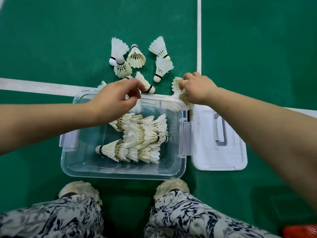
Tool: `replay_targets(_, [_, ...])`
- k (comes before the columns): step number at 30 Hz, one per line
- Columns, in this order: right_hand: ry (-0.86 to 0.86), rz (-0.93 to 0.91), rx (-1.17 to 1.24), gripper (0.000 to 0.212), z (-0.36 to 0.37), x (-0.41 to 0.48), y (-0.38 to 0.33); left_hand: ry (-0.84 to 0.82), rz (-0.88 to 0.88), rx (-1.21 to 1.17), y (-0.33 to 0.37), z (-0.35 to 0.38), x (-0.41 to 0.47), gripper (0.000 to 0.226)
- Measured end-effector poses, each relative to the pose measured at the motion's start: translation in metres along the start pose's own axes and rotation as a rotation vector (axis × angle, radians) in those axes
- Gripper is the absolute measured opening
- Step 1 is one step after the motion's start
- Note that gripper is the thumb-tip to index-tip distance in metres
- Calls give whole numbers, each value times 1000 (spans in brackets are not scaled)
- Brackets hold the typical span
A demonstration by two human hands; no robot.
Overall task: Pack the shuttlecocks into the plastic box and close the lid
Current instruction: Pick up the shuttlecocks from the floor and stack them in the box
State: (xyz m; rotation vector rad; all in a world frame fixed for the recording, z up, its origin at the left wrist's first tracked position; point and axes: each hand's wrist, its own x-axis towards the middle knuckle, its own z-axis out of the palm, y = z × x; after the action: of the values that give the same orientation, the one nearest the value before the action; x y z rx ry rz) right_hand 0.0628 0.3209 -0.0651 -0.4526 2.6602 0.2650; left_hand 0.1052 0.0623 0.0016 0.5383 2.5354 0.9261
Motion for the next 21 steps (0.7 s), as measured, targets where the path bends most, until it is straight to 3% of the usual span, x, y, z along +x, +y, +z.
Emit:
replay_targets(6, [82,92,94,25,2,-2,8,8,4,14,1,0,0,27])
replay_targets(11, [105,181,228,24,-1,-11,14,10,11,2,3,-1,-2,27])
replay_targets(21, [473,232,508,22,-31,-52,-7,28,56,-44,11,-3,-7,28])
